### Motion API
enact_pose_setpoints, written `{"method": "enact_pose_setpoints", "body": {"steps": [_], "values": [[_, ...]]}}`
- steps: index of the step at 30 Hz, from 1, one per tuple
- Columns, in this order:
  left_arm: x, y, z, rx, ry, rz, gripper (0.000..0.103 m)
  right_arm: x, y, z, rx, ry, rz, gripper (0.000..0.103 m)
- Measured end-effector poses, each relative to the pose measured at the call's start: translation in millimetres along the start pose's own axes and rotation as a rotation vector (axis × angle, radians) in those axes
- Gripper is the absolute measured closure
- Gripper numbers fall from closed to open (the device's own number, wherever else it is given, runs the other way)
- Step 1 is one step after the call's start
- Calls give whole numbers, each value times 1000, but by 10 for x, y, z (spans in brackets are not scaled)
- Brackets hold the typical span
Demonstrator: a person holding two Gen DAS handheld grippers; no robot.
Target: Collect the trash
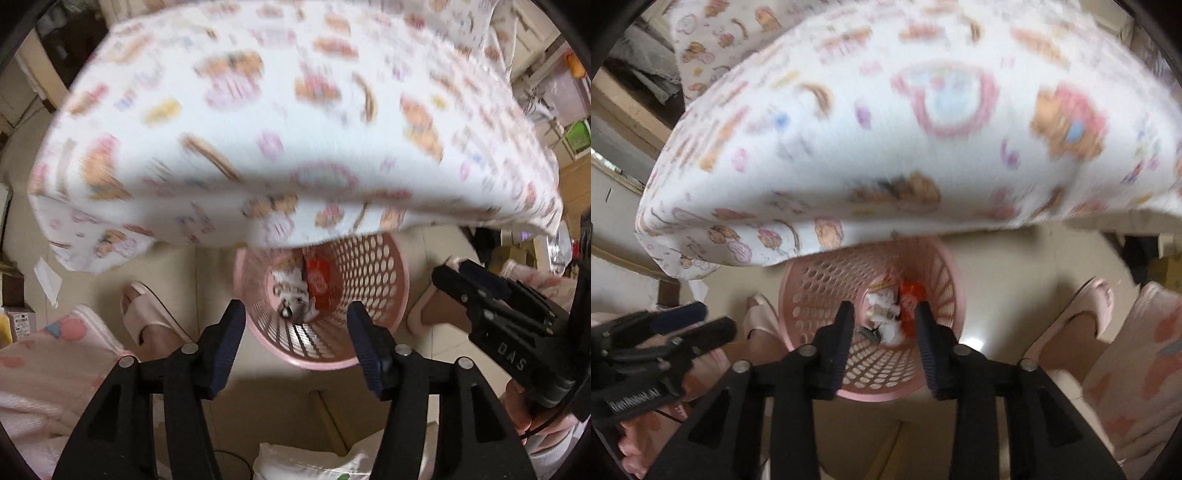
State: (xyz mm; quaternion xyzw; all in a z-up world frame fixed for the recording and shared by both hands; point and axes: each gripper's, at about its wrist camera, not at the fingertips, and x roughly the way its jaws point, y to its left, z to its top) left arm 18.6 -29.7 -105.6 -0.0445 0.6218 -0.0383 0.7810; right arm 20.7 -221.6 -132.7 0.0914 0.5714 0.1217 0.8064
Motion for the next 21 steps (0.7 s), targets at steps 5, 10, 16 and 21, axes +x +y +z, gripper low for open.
{"method": "enact_pose_setpoints", "body": {"steps": [5, 10, 16, 21], "values": [[-382, 36, 35, 6, -132, 49, 37, -354, 123, 7, -66, -117, -29, 46], [-881, 21, 18, 23, -280, 60, 28, -870, 187, 42, -108, -259, -36, 32], [-1459, -34, -65, 63, -445, 93, 19, -1462, 272, 23, -157, -424, -54, 21], [-1699, -69, -236, 80, -579, 93, 10, -1793, 329, -104, -188, -530, -79, 5]]}}
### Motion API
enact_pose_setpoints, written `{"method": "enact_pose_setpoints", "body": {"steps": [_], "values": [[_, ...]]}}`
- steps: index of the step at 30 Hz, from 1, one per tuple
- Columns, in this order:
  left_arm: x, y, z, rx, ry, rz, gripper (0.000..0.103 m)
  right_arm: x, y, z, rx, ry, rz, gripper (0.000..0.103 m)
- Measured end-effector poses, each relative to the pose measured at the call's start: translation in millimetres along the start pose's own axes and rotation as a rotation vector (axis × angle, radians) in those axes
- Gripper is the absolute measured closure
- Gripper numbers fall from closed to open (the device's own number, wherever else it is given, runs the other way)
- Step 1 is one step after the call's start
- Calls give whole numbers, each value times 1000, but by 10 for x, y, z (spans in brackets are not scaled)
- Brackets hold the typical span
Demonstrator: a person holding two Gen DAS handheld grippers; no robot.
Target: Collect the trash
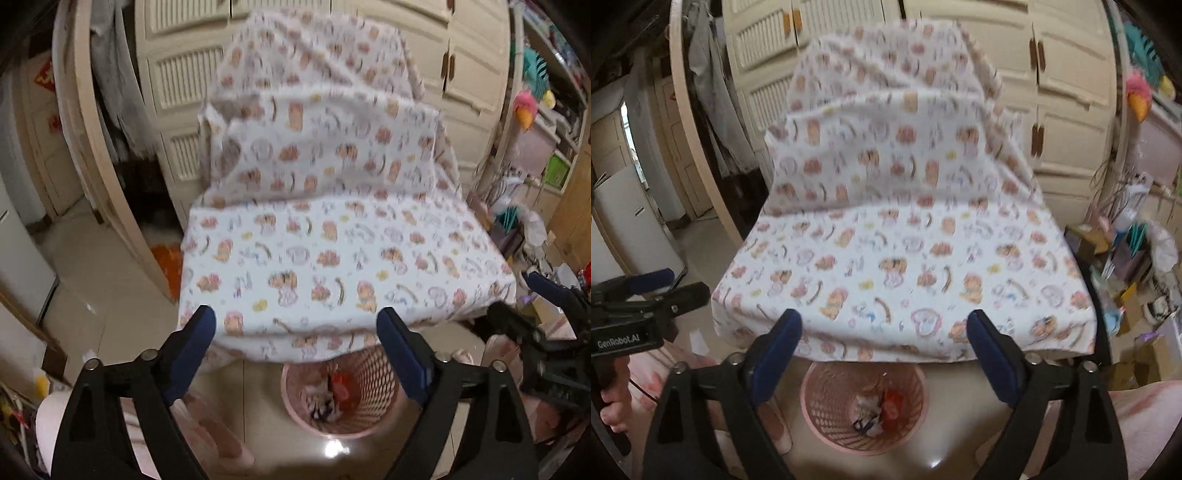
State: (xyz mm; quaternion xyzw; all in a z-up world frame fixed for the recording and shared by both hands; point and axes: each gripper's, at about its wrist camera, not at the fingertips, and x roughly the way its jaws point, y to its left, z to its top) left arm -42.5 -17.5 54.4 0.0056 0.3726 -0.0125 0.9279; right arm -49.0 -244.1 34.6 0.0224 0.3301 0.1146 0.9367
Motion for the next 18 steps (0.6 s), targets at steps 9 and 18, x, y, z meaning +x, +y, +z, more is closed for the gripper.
{"method": "enact_pose_setpoints", "body": {"steps": [9, 18], "values": [[147, 151, -155, -76, -75, -13, 3, -33, -27, -167, 4, -45, -23, 0], [141, 106, -224, -52, -124, 6, 1, 106, 44, -274, -35, -22, -51, 0]]}}
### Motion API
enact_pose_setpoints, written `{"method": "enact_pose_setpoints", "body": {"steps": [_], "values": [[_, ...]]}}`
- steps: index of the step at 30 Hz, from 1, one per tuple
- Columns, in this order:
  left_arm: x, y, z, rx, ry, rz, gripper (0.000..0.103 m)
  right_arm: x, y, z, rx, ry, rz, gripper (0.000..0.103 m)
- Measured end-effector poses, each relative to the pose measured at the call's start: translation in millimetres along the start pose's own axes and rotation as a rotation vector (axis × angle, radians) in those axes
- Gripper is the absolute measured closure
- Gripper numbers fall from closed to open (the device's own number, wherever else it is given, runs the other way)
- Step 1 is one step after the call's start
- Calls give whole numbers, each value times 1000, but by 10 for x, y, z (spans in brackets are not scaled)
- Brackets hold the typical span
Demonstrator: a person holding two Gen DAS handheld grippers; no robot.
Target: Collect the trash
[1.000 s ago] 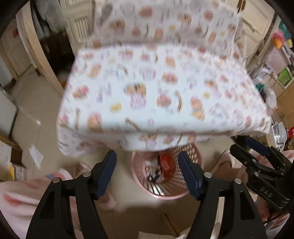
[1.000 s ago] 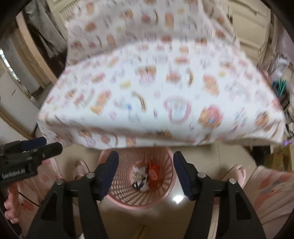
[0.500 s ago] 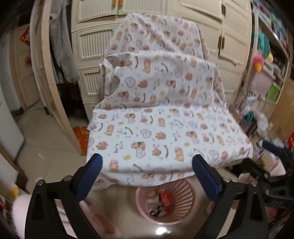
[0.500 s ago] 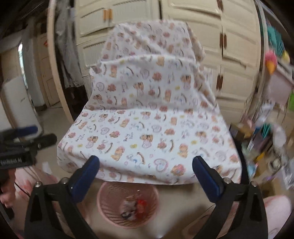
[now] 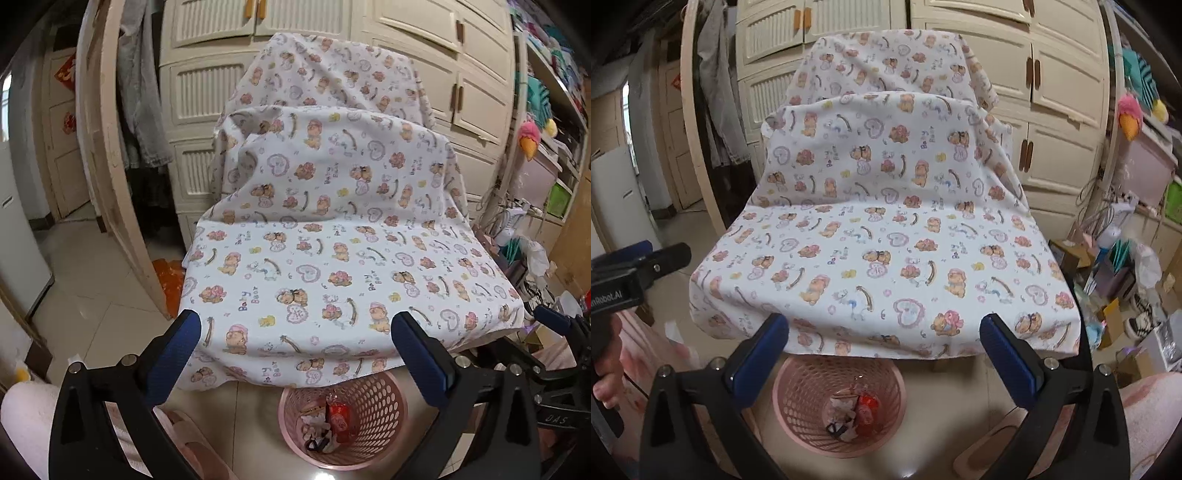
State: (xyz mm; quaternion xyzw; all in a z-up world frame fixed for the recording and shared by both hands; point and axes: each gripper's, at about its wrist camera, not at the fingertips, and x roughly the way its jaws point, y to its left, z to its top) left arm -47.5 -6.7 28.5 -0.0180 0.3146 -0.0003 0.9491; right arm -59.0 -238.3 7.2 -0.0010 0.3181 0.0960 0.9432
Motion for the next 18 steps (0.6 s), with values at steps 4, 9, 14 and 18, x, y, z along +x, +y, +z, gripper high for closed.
{"method": "enact_pose_setpoints", "body": {"steps": [4, 9, 14, 18], "values": [[-53, -31, -7, 7, -25, 14, 1, -14, 6, -12, 6, -5, 5, 0], [-55, -29, -12, 4, -13, -2, 1, -51, 16, -2, -1, -24, -5, 0], [-23, -17, -25, -14, 7, 1, 1, -79, -2, -2, 6, -33, -12, 0], [-35, -26, -29, -12, -1, 13, 1, -84, -24, -1, 22, -32, -17, 0]]}}
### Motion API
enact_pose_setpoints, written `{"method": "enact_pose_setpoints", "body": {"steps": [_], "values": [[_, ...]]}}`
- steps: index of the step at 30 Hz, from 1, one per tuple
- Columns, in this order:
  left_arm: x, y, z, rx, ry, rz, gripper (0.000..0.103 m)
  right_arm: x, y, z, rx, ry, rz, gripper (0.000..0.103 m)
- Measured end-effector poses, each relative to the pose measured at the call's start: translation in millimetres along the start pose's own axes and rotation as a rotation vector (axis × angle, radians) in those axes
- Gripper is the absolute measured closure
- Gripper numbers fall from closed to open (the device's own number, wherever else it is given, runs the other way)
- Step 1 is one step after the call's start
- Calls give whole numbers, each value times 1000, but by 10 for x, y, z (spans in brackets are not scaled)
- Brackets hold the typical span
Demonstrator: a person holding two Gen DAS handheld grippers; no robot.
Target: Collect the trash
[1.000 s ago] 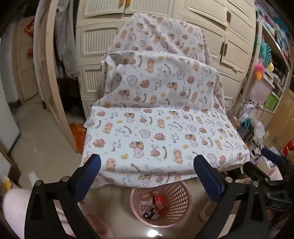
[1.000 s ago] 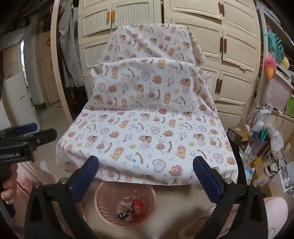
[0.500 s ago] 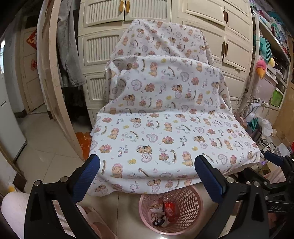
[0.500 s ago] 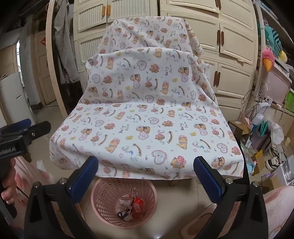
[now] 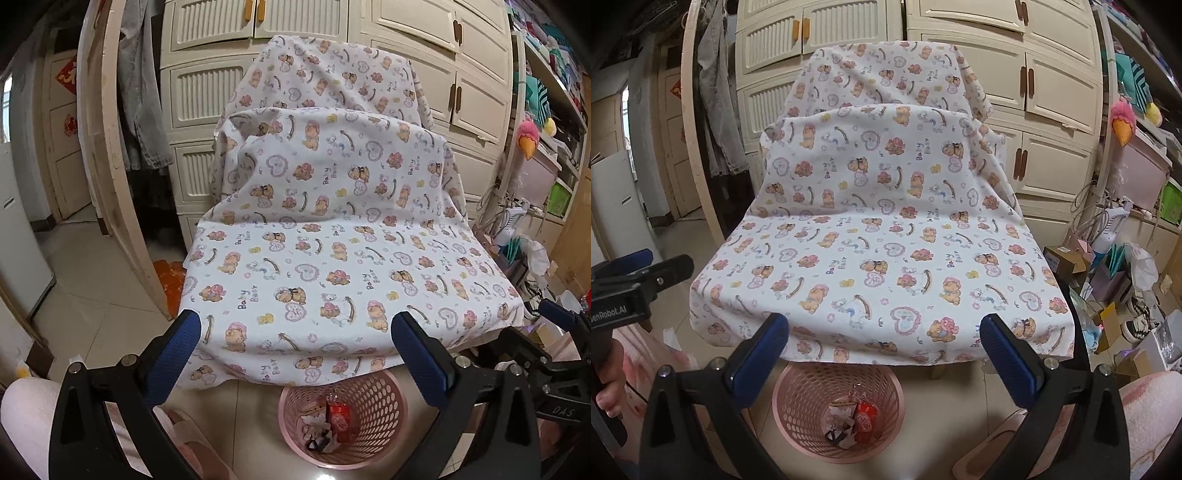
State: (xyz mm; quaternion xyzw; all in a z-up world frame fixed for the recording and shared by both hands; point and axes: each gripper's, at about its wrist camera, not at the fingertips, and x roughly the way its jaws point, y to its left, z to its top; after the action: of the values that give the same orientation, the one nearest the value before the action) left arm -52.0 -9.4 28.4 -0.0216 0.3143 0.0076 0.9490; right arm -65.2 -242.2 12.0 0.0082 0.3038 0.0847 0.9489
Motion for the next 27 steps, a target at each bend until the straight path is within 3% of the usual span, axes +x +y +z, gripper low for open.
{"method": "enact_pose_setpoints", "body": {"steps": [27], "values": [[-26, -2, -1, 2, -19, 22, 1, -1, 7, -14, 2, 4, -18, 0]]}}
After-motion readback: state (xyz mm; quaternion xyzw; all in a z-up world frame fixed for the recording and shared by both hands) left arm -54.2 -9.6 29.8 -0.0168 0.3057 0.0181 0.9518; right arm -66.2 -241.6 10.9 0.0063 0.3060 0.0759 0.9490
